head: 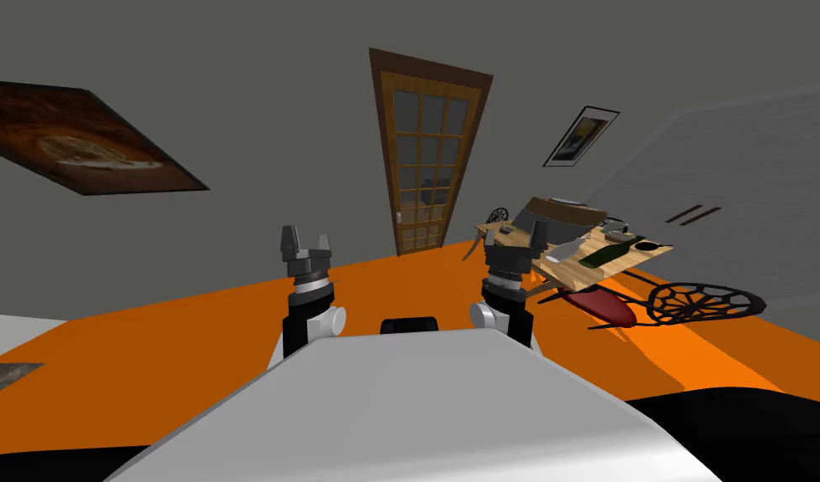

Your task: Pull the door open

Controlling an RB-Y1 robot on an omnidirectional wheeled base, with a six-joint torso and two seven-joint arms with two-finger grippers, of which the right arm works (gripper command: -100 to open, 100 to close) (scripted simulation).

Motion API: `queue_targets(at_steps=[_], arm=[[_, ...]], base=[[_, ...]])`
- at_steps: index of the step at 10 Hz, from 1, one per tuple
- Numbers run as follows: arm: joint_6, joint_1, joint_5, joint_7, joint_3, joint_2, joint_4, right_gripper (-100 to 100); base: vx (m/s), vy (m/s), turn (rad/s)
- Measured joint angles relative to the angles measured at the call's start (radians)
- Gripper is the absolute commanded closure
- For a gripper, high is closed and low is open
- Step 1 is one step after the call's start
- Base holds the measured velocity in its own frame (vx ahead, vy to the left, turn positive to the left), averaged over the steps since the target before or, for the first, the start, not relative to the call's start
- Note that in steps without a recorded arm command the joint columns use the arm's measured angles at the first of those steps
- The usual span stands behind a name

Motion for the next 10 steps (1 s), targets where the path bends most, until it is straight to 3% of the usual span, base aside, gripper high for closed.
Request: queue_targets(at_steps=[10], arm=[[-0.045, -0.029, 0.027, 0.186, 0.009, -0.068, 0.181, -100]], base=[[0.156, 0.064, 0.020]])
